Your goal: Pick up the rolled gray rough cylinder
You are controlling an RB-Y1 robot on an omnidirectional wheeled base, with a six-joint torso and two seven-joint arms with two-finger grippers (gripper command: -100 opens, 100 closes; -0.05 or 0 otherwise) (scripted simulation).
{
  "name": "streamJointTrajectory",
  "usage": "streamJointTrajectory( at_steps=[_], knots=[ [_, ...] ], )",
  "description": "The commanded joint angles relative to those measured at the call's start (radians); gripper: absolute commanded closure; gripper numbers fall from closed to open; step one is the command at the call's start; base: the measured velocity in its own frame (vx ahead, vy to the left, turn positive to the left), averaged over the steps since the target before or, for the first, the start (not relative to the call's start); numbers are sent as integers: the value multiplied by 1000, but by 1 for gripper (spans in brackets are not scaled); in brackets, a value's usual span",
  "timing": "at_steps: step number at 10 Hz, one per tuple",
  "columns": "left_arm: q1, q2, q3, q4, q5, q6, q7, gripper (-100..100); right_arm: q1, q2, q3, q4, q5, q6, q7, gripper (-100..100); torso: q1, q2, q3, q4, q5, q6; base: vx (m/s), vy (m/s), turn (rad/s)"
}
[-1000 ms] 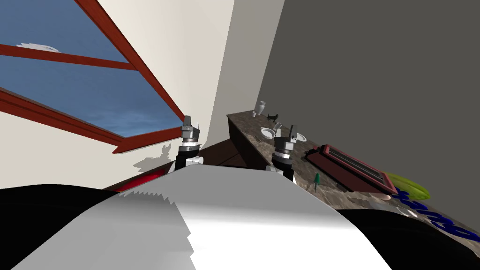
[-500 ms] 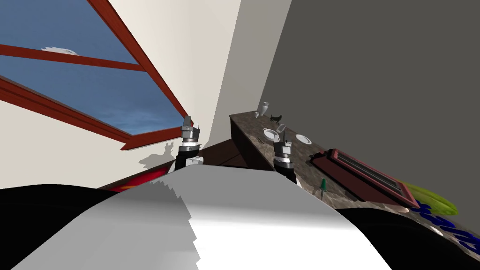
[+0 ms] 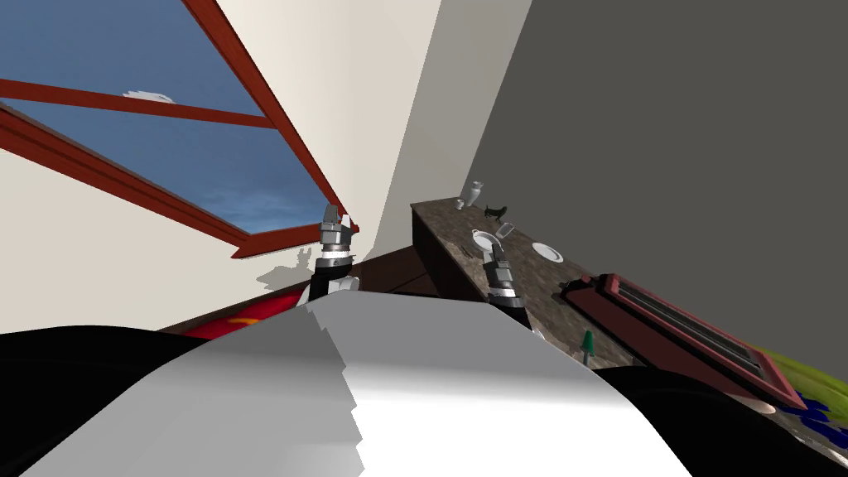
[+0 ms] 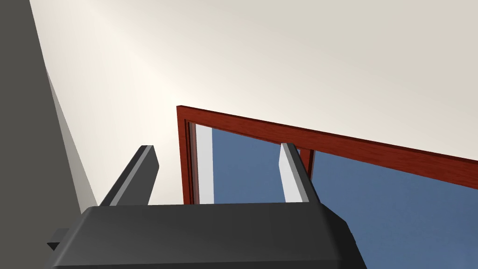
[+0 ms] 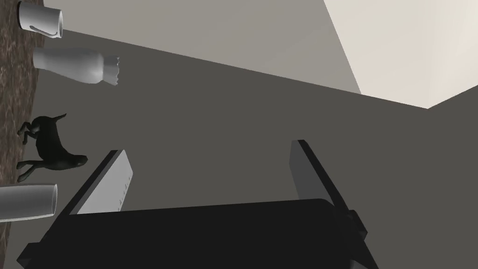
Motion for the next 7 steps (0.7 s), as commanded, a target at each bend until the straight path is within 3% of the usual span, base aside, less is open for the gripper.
streamJointTrajectory(
  at_steps=[1,4,7],
  knots=[
    [0,0,0,0,0,0,0,0,50,-49,-19,3,0,24,8,-100,0,0,0,0,0,0,25,35,118],
    [0,0,0,0,0,0,0,0,119,-90,-33,10,2,46,17,-100,0,0,0,0,0,0,18,30,86],
    [0,0,0,0,0,0,0,0,209,-172,-62,23,5,90,36,-100,0,0,0,0,0,0,25,35,108]
  ],
)
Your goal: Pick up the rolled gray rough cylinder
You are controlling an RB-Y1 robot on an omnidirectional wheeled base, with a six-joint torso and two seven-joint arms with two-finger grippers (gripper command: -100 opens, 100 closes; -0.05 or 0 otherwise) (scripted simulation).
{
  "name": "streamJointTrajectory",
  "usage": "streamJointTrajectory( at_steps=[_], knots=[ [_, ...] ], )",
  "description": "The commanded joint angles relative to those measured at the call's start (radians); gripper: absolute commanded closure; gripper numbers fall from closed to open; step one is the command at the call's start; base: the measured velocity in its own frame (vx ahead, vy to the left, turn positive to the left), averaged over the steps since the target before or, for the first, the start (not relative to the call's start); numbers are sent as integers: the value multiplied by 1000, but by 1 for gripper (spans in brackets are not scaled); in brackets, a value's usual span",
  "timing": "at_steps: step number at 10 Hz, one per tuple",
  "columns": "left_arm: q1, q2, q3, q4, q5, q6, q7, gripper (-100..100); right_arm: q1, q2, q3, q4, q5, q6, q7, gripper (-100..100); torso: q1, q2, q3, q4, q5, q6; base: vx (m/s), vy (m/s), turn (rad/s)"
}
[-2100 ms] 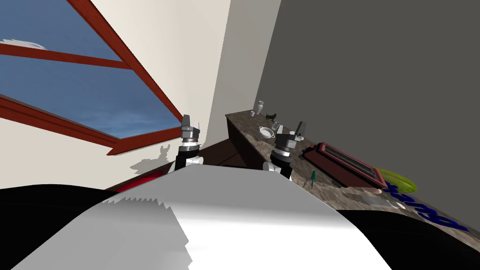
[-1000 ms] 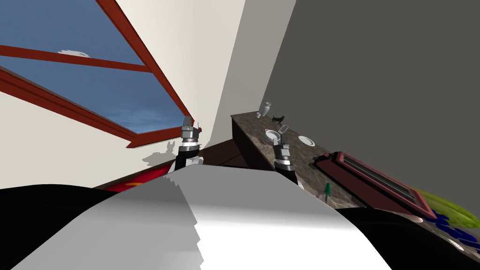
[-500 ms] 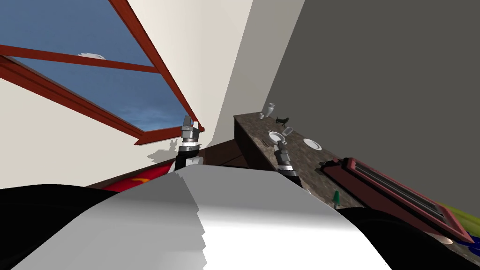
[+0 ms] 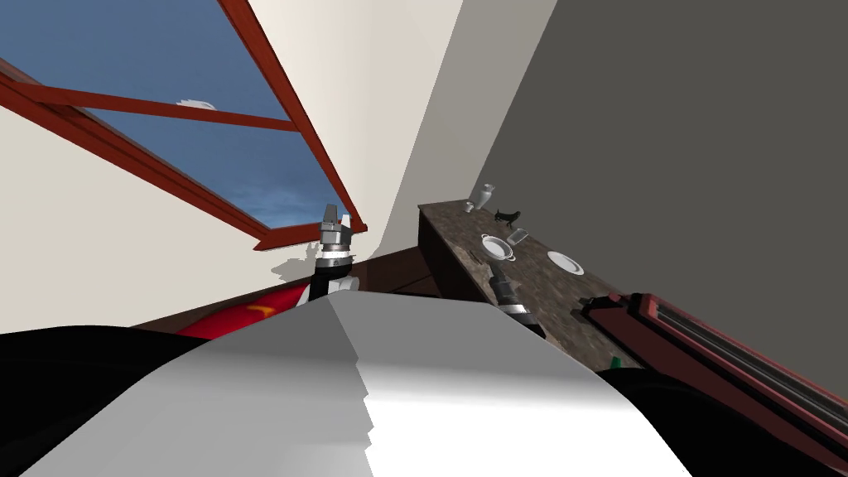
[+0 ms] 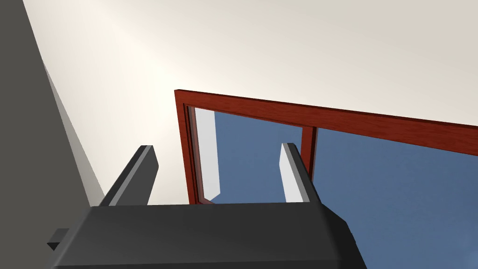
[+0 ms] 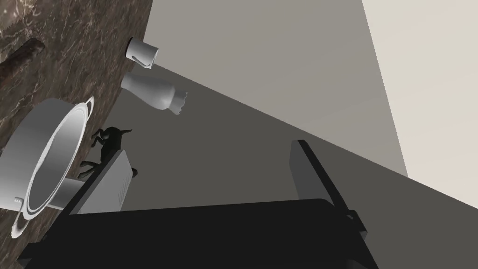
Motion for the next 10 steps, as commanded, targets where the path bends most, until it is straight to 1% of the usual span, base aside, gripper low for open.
streamJointTrajectory(
  at_steps=[1,2,3,4,5,6,7,8,9,10],
  knots=[
    [0,0,0,0,0,0,0,0,45,-12,2,-1,7,14,12,-100,0,0,0,0,0,0,27,30,63],
    [0,0,0,0,0,0,0,0,84,-54,-13,6,9,36,23,-100,0,0,0,0,0,1,32,44,132],
    [0,0,0,0,0,0,0,0,99,-54,-13,6,9,36,23,-100,1,0,0,0,0,0,27,32,50],
    [0,0,0,0,0,0,0,0,136,-95,-27,14,12,58,35,-100,0,0,0,0,0,1,34,41,111],
    [0,0,0,0,0,0,0,0,154,-95,-27,14,12,58,35,-100,0,0,0,0,0,0,31,29,64],
    [0,0,0,0,0,0,0,0,179,-137,-40,22,15,80,48,-100,0,0,0,0,0,1,39,37,115],
    [0,0,0,0,0,0,0,0,207,-137,-40,22,15,80,48,-100,0,-1,0,0,0,0,33,22,59],
    [0,0,0,0,0,0,0,0,239,-178,-54,31,19,101,62,-100,0,0,0,0,0,1,42,24,119],
    [0,0,0,0,0,0,0,0,260,-178,-54,31,19,101,62,-100,0,-1,0,0,0,0,37,22,54],
    [0,0,0,0,0,0,0,0,296,-218,-67,40,24,121,77,-100,0,-1,0,0,0,1,56,26,103]
  ],
)
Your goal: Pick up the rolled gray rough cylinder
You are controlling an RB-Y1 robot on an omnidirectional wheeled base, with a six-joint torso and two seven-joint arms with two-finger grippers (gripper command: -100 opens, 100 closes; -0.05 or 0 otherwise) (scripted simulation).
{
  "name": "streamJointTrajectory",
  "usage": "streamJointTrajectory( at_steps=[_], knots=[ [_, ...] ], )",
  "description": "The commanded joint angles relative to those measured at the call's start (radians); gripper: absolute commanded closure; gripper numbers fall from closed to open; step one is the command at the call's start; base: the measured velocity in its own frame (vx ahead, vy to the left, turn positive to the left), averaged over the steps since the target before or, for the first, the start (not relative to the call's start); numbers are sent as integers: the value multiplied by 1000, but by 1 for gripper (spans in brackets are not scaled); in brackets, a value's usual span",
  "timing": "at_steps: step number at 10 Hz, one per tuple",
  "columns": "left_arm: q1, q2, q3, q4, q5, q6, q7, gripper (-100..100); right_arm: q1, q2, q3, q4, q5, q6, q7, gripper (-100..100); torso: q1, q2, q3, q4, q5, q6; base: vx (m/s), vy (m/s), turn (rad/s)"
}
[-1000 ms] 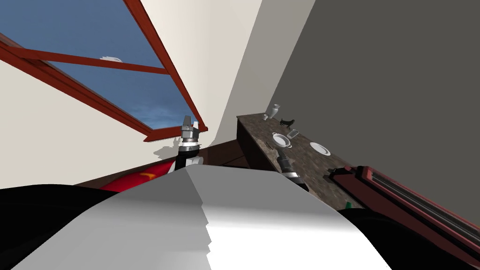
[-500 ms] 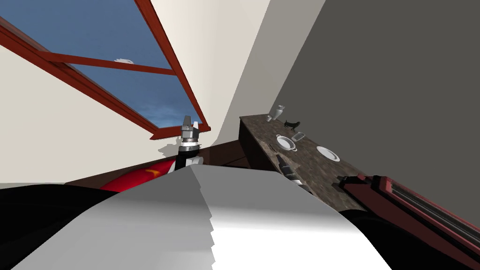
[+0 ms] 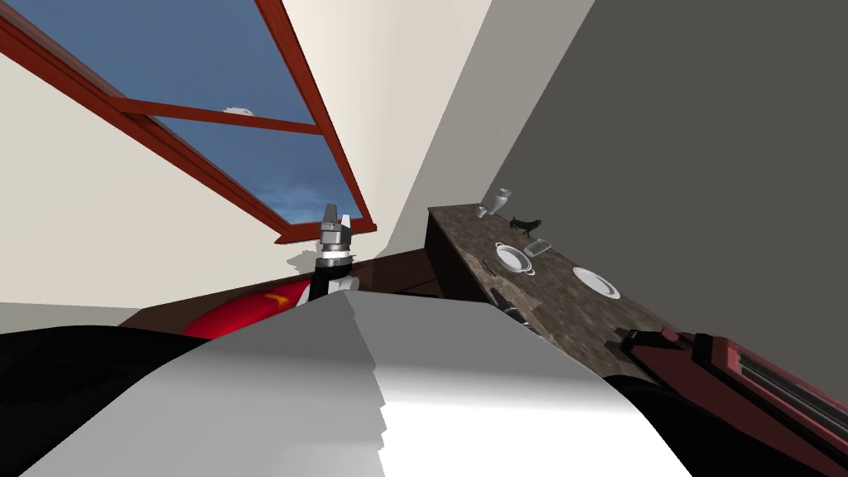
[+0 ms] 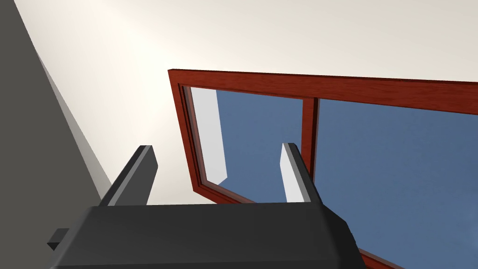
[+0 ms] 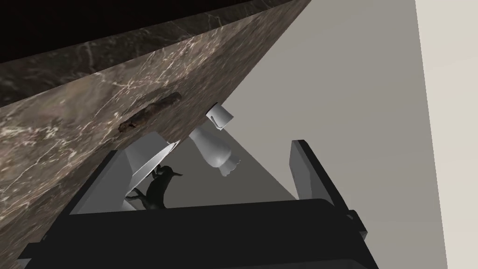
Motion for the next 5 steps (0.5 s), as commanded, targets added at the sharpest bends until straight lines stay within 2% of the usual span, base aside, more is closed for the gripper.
streamJointTrajectory(
  at_steps=[1,2,3,4,5],
  knots=[
    [0,0,0,0,0,0,0,0,50,-50,-15,17,9,40,26,-100,0,0,0,0,0,0,105,47,169],
    [0,0,0,0,0,0,0,0,72,-60,-15,17,9,40,26,-100,1,-3,-2,-1,0,0,77,37,37],
    [0,0,0,0,0,0,0,0,107,-99,-28,28,16,58,44,-100,1,-2,-1,0,0,0,69,40,65],
    [0,0,0,0,0,0,0,0,119,-99,-28,28,16,58,44,-100,1,-2,-1,0,0,0,53,21,36],
    [0,0,0,0,0,0,0,0,162,-138,-40,40,23,75,64,-100,0,-1,0,0,0,0,58,25,67]
  ],
)
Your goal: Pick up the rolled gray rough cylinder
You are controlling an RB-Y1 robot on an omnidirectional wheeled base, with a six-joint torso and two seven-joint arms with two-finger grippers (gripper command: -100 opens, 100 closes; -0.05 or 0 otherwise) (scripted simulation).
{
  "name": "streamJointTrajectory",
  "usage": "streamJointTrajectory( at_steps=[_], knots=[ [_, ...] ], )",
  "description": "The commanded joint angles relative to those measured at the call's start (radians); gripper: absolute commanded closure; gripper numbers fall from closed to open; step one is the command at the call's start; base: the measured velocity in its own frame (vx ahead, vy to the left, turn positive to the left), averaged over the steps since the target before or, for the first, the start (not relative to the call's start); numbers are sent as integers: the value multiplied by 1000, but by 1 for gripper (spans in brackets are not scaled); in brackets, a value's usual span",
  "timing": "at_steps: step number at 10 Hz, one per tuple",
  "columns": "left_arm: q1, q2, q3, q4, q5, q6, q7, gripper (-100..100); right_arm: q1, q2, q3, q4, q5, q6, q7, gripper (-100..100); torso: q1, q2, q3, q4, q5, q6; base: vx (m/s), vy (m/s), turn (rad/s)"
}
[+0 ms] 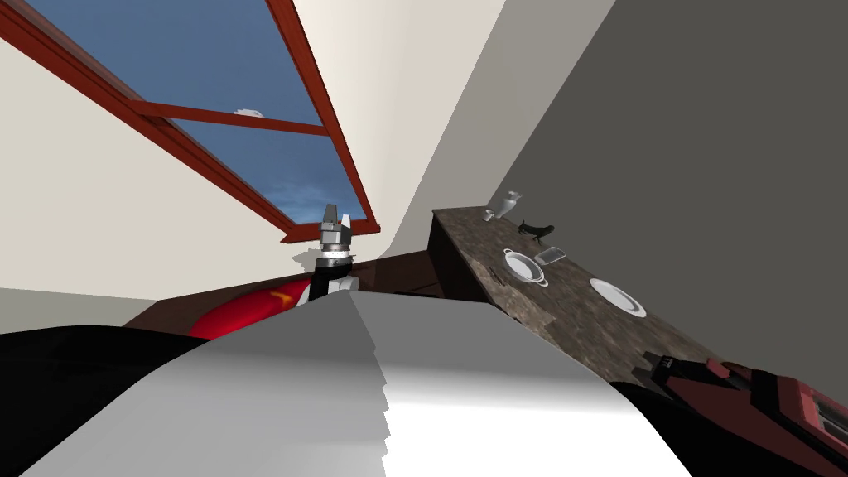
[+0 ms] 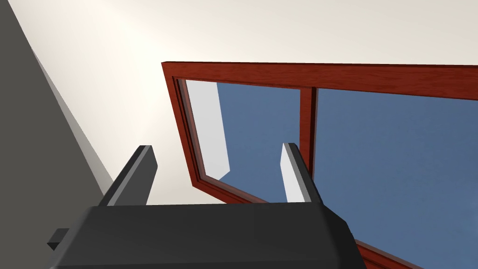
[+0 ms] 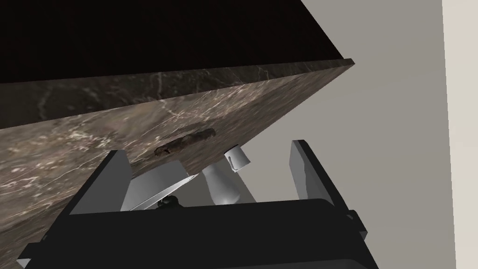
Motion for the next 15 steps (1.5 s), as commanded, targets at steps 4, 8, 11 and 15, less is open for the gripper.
streamJointTrajectory(
  at_steps=[4,8,11,15],
  knots=[
    [0,0,0,0,0,0,0,0,107,-95,-30,42,22,30,56,-100,0,-3,-2,-1,0,0,100,18,56],
    [0,0,0,0,0,0,0,0,212,-203,-62,85,56,67,131,-100,0,-4,-3,-1,0,0,119,15,32],
    [0,0,0,0,0,0,0,0,271,-271,-80,116,82,87,186,-100,-2,-10,-6,-2,0,0,182,-7,16],
    [0,0,0,0,0,0,0,0,366,-389,-106,177,137,120,295,-100,-1,-8,-5,-2,0,0,169,7,-2]
  ],
)
